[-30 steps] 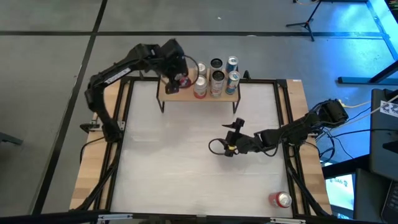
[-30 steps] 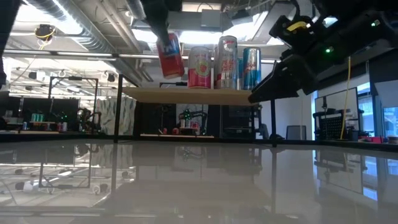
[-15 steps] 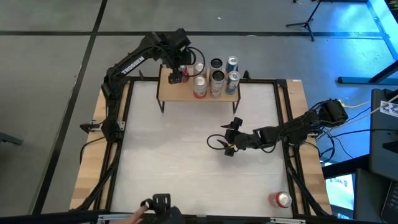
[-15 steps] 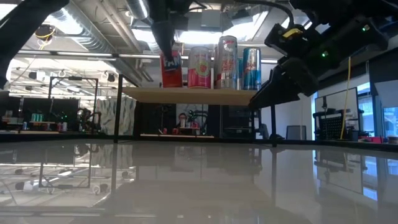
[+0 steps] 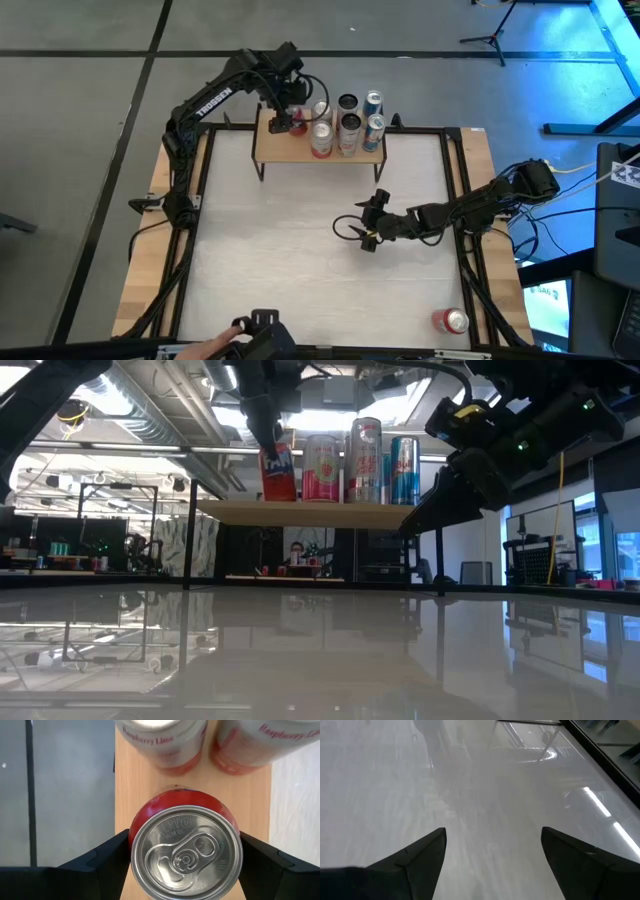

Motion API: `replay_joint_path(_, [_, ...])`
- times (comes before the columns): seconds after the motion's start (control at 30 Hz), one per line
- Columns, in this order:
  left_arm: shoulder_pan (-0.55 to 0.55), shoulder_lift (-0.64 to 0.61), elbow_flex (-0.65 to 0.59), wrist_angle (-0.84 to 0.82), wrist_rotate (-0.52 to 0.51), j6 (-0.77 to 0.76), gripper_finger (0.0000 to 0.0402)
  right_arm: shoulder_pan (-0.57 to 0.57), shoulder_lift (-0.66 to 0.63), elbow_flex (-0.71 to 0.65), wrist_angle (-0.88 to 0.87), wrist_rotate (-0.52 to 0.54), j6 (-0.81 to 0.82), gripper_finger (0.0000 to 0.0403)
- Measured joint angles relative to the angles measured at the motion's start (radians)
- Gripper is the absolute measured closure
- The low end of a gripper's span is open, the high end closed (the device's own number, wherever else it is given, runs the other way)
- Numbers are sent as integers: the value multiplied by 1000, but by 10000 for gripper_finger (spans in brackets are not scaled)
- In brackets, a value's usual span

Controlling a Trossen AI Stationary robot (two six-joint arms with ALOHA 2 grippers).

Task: Place canned beverage on shelf
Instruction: Put the left red soda can on the shelf

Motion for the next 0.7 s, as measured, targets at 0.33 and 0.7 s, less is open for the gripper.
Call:
replay_joint_path(0.33, [4,0,-16,23,-4,1,117,0,0,0,0,-1,5,81])
replay_joint_path(0.7, [4,0,-16,33,-4,1,116,0,0,0,0,-1,6,81])
